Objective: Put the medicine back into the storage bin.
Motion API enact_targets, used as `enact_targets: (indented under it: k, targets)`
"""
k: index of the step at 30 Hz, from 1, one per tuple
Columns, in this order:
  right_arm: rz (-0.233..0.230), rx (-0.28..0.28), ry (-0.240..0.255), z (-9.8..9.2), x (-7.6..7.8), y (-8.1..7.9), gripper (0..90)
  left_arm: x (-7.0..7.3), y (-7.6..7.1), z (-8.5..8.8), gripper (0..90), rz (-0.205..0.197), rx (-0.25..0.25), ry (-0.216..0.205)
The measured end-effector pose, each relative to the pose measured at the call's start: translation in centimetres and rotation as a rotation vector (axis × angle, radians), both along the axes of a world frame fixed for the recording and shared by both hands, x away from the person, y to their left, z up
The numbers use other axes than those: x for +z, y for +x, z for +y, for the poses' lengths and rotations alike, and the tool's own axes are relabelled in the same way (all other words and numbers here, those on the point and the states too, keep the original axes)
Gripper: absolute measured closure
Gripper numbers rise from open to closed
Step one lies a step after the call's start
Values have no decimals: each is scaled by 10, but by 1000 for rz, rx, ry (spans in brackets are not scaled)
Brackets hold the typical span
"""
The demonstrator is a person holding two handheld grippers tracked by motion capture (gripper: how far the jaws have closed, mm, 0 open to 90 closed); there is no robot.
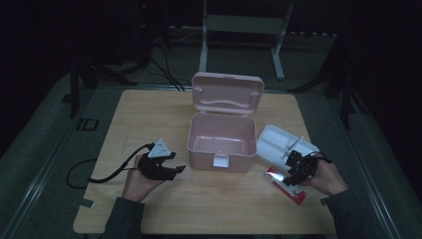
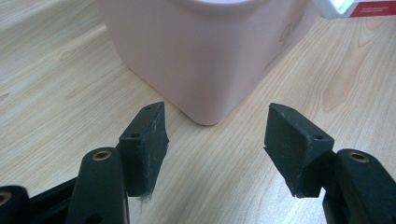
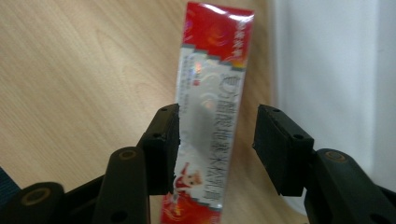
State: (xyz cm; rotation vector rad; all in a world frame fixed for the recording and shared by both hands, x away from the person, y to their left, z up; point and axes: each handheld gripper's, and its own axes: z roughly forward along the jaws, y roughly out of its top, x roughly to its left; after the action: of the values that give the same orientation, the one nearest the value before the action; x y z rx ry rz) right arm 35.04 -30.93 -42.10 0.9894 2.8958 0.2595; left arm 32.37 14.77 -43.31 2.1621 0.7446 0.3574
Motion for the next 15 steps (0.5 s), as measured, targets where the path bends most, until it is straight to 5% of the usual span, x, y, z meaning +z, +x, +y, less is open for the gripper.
enact_targets:
  k: [15]
  targets:
    - [27, -32, -39, 14, -18, -1, 453, 1, 0, 1, 387, -3, 2, 0]
